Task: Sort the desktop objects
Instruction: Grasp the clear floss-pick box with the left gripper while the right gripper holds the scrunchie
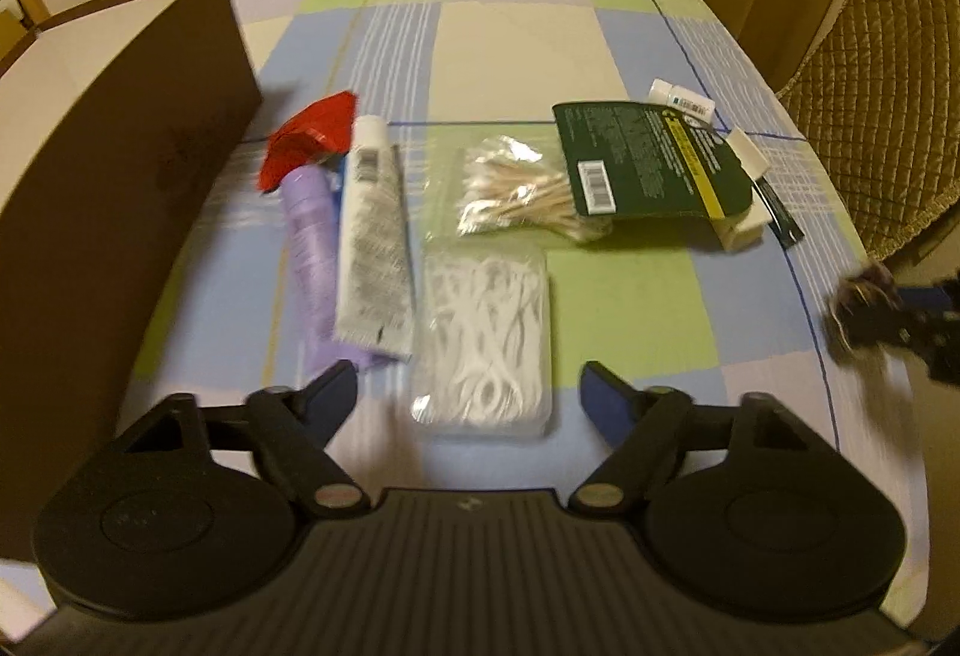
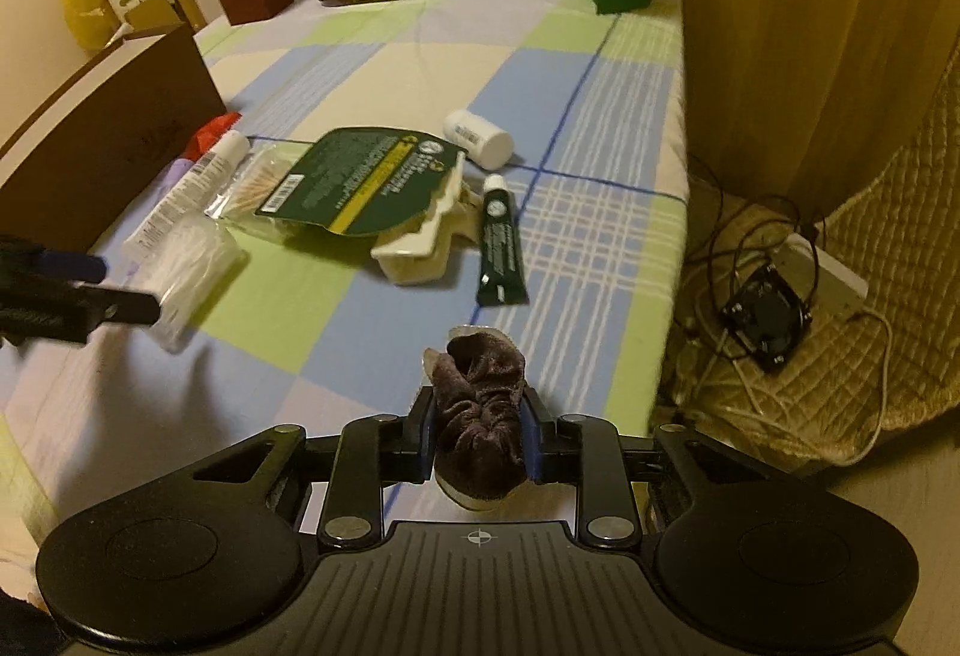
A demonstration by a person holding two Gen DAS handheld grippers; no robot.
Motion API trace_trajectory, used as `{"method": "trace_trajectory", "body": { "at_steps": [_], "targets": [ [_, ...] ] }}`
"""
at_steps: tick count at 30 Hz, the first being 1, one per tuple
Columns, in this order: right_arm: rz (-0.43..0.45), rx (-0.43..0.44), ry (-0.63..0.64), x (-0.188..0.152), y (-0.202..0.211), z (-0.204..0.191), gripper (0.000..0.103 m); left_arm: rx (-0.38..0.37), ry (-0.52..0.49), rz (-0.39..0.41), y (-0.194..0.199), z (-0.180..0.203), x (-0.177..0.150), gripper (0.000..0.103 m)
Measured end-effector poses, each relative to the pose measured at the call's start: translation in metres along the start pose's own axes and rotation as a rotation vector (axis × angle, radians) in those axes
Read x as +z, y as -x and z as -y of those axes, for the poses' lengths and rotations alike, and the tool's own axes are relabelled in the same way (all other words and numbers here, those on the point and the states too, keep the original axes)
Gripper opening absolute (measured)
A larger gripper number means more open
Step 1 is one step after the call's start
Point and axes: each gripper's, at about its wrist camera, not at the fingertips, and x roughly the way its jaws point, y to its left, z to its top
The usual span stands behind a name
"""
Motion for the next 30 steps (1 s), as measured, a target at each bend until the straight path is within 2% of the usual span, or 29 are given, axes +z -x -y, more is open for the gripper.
{"method": "trace_trajectory", "body": {
  "at_steps": [5, 7, 10, 14, 21, 25, 27, 30],
  "targets": [
    [0.002, 0.003, -0.016, -0.003, 0.002, 0.003, 0.027, 0.004, -0.025, -0.015, -0.025, 0.005, 0.010, 0.055],
    [-0.001, 0.008, -0.016, -0.004, 0.001, 0.004, 0.027, -0.003, -0.040, -0.027, -0.033, 0.008, 0.011, 0.053],
    [-0.004, 0.019, -0.011, -0.005, -0.001, 0.003, 0.027, -0.009, -0.061, -0.018, -0.034, 0.010, 0.007, 0.052],
    [-0.007, 0.042, 0.003, -0.005, -0.001, 0.000, 0.027, -0.038, -0.061, -0.056, -0.022, 0.006, -0.007, 0.052],
    [-0.016, 0.050, 0.025, -0.002, -0.009, -0.004, 0.027, -0.023, -0.050, -0.117, -0.006, -0.001, -0.033, 0.054],
    [-0.014, 0.046, 0.032, 0.001, -0.015, -0.005, 0.027, -0.018, -0.035, -0.097, -0.010, 0.000, -0.029, 0.057],
    [-0.013, 0.043, 0.034, 0.001, -0.018, -0.006, 0.027, -0.020, -0.034, -0.088, -0.010, 0.000, -0.028, 0.053],
    [-0.013, 0.028, 0.065, 0.000, -0.020, -0.011, 0.027, -0.028, -0.054, -0.084, -0.008, 0.001, -0.031, 0.052]
  ]
}}
